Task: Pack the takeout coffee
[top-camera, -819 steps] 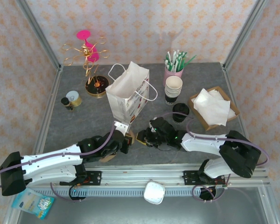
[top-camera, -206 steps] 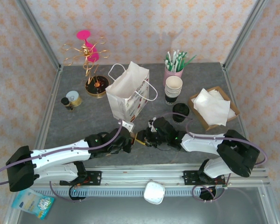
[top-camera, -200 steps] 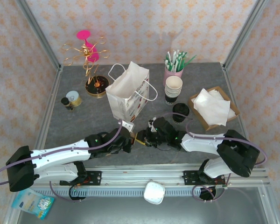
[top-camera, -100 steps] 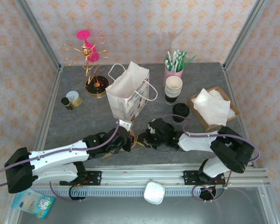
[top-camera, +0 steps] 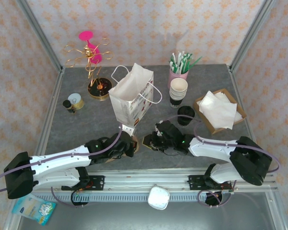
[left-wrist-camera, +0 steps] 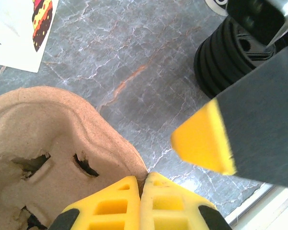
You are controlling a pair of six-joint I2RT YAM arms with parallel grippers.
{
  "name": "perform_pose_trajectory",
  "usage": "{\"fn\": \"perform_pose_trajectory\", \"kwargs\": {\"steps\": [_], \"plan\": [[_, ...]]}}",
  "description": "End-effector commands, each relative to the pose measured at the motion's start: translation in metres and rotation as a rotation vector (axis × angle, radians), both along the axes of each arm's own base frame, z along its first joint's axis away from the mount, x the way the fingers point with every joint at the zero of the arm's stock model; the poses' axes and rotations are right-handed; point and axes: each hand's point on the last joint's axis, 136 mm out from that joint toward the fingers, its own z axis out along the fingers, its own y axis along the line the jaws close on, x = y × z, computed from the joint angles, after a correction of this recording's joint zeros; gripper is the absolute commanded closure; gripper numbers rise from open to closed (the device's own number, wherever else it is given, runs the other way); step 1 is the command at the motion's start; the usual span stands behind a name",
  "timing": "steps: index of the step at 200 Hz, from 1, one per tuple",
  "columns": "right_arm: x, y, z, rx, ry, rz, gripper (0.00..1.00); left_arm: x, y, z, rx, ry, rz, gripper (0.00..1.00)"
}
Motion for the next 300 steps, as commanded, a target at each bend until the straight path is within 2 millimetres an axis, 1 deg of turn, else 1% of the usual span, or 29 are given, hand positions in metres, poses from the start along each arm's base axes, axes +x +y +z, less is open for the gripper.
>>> {"fn": "perform_pose_trajectory", "kwargs": {"steps": [1, 21, 34, 67, 100, 129, 157, 171, 199, 225, 248, 271, 288, 300], "plan": [[0.009, 0.005, 0.015, -0.005, -0.051, 0.000, 0.84, -0.001, 0.000, 0.002, -0.037, 0.000, -0.001, 0.92], [0.007, 0.008, 0.010, -0.006, -0.032, 0.011, 0.84, -0.001, 0.004, -0.002, -0.011, 0.007, 0.008, 0.89], [0.007, 0.011, 0.013, 0.002, -0.038, 0.021, 0.83, -0.003, 0.007, -0.003, -0.005, 0.014, 0.012, 0.86], [0.006, 0.015, 0.013, -0.012, -0.041, 0.037, 0.83, -0.007, 0.011, -0.004, -0.006, 0.025, 0.013, 0.86], [0.004, 0.019, 0.011, -0.016, -0.031, 0.050, 0.84, -0.007, 0.011, -0.002, -0.013, 0.019, 0.015, 0.91], [0.004, 0.024, 0.016, -0.001, -0.039, 0.058, 0.84, -0.007, 0.007, 0.001, -0.030, 0.019, 0.006, 0.91], [0.003, 0.024, 0.015, -0.001, -0.034, 0.058, 0.84, -0.007, 0.006, 0.001, -0.042, 0.022, 0.010, 0.90], [0.002, 0.026, 0.016, 0.017, -0.027, 0.062, 0.84, -0.007, 0.006, 0.000, -0.041, 0.025, 0.010, 0.92], [0.002, 0.029, 0.017, 0.028, -0.026, 0.068, 0.84, -0.008, 0.002, 0.006, -0.073, 0.021, -0.006, 0.95], [0.004, 0.032, 0.021, 0.040, -0.031, 0.068, 0.84, -0.009, 0.000, 0.011, -0.095, 0.015, -0.013, 0.95], [0.004, 0.036, 0.022, 0.053, -0.031, 0.073, 0.84, -0.009, 0.005, 0.007, -0.076, 0.019, 0.001, 0.90], [0.003, 0.037, 0.019, 0.052, -0.026, 0.073, 0.84, -0.009, 0.005, 0.005, -0.070, 0.024, 0.006, 0.89], [0.000, 0.040, 0.016, 0.050, -0.017, 0.092, 0.85, -0.007, 0.004, 0.007, -0.078, 0.019, 0.005, 0.90], [-0.001, 0.039, 0.012, 0.042, -0.014, 0.089, 0.85, -0.007, 0.002, 0.009, -0.085, 0.018, -0.001, 0.95]]}}
